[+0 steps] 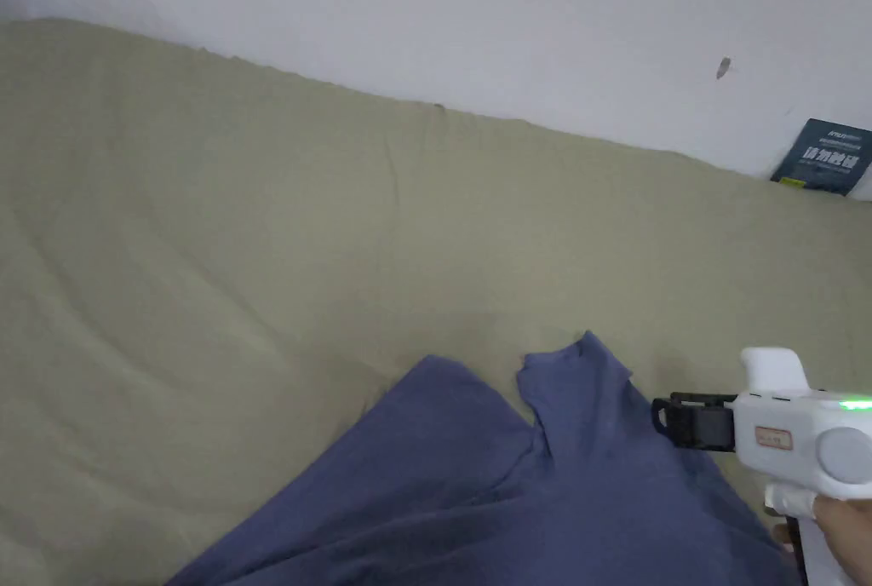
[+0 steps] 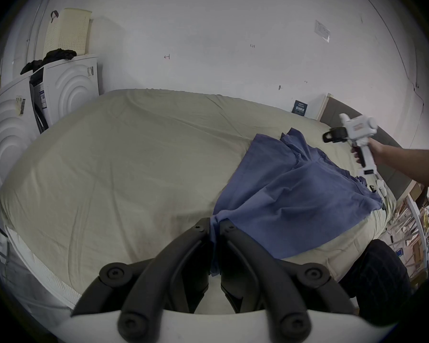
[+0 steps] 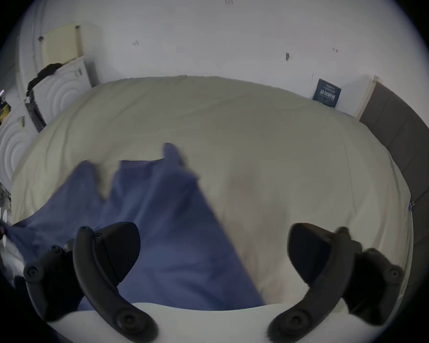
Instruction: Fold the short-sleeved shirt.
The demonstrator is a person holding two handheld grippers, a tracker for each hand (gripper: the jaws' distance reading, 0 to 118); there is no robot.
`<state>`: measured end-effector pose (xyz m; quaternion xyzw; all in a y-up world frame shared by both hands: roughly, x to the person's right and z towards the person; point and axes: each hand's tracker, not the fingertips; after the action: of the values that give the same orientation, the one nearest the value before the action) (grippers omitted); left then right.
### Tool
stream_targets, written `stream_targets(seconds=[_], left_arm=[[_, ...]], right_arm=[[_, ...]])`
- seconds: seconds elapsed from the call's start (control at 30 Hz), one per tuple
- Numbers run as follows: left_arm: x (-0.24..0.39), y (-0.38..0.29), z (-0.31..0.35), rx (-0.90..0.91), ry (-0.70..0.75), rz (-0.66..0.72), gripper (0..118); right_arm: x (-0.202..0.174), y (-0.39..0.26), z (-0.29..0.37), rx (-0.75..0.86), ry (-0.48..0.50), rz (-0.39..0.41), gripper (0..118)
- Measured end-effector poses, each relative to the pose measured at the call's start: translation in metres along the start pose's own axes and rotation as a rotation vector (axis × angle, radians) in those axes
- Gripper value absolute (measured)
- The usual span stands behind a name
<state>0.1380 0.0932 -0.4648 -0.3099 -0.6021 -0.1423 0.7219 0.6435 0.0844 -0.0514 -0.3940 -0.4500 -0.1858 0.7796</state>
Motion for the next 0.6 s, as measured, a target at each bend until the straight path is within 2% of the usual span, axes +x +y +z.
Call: stream_targets(seconds=[0.1, 0.2, 0.23, 0.27, 0.3, 0.33, 0.37, 0.5, 0.6], left_arm=[[-0.001, 0.001, -0.002, -0.009, 0.015, 0.004, 5], [-0.006, 0.003, -0.006, -0.013, 0.004, 0.008, 5], [-0.005, 0.005, -0.008, -0.019, 0.006, 0.01, 5], [-0.004, 0.006, -0.01, -0.023, 0.017, 0.009, 5], [-0.005, 0.007, -0.011, -0.025, 0.006, 0.011, 5], [-0.005, 0.008, -0.012, -0.029, -0.004, 0.033, 5], [-0.007, 0.01, -0.014, -0.031, -0.039, 0.06, 5], [-0.01, 0.016, -0.024, -0.009, -0.064, 0.161, 4], [-0.008, 0.029, -0.025, 0.013, -0.06, 0.182, 4]], right_arm=[[0.002, 0.001, -0.032, -0.099, -0.018, -0.022, 118], [0.0, -0.014, -0.048, -0.199, -0.027, -0.007, 116], [0.001, -0.019, -0.045, -0.2, -0.007, -0.021, 102], [-0.002, -0.019, -0.039, -0.162, 0.022, -0.052, 81], [-0.004, -0.021, -0.028, -0.114, -0.018, -0.07, 57], [-0.004, -0.021, -0.022, -0.115, 0.032, -0.103, 14], [-0.005, -0.023, -0.017, -0.145, 0.053, -0.122, 1], [-0.019, -0.02, 0.029, -0.071, 0.081, -0.128, 1], [-0.007, -0.005, 0.078, 0.05, 0.117, -0.158, 1]])
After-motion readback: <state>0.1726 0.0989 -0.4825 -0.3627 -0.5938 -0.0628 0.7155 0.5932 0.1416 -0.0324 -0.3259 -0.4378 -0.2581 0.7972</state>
